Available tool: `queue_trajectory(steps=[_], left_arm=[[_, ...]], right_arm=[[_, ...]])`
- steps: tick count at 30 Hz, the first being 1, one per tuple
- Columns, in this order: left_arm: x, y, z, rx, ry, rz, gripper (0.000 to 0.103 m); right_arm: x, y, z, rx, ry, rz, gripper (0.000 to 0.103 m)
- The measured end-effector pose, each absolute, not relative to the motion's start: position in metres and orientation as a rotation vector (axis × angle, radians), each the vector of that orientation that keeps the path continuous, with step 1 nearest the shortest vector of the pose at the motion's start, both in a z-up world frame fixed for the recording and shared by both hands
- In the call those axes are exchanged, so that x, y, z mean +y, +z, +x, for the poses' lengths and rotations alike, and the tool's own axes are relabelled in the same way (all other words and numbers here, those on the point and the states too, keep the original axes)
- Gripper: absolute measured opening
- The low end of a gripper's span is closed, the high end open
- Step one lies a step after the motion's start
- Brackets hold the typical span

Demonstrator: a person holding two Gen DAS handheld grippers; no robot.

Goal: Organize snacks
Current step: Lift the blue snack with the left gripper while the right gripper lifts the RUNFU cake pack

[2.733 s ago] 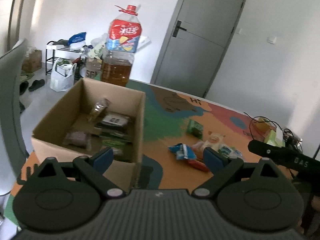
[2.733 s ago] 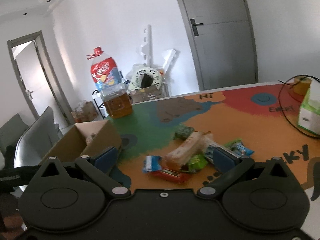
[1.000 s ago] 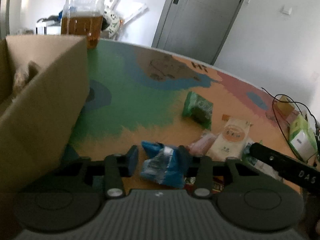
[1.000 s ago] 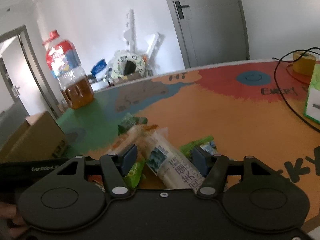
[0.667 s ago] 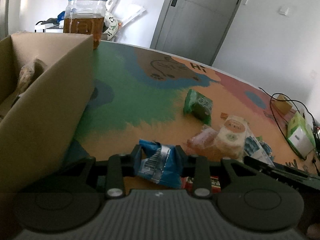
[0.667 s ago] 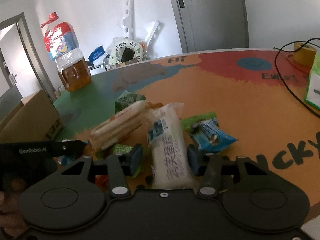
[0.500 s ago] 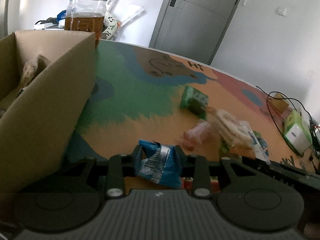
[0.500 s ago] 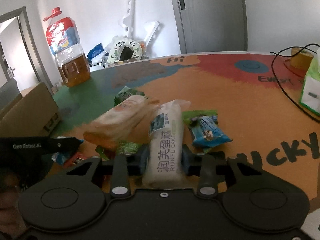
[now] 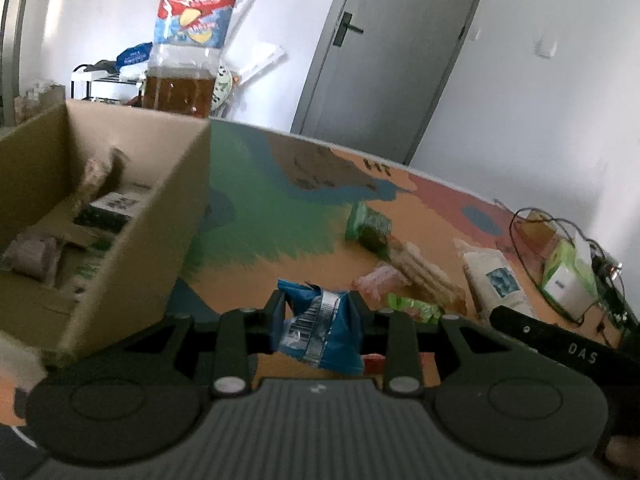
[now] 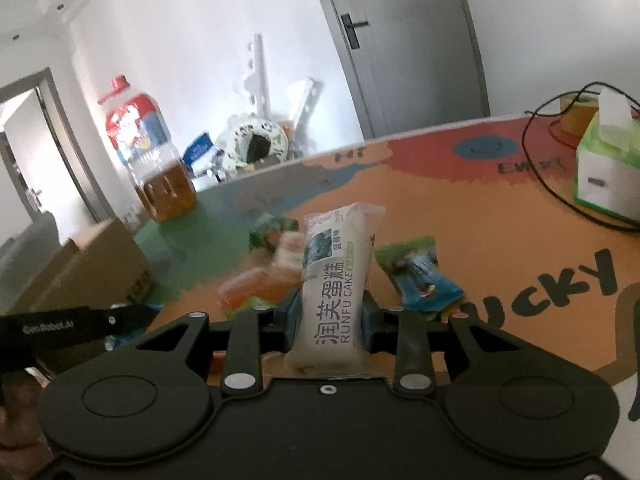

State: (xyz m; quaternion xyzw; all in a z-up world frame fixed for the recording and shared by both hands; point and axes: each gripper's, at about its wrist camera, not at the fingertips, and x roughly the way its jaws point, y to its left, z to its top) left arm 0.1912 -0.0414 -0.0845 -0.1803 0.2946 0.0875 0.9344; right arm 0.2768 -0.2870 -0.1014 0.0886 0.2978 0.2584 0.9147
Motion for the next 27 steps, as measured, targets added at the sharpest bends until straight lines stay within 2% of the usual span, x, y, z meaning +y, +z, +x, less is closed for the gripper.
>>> queue_trajectory(steps=[15, 27], left_arm=[[-0.025, -0.048, 0.151, 0.494, 0.178, -0.396, 0.032], [0.005, -0.02, 0.115, 0.399, 0.202, -0.412, 0.032]], right_arm=[[-0.269, -0.068, 0.255, 0.554, 0.593, 0.217, 0.031], [-0.216, -0.051, 0.236, 0.535, 0.704, 0.192, 0.031]])
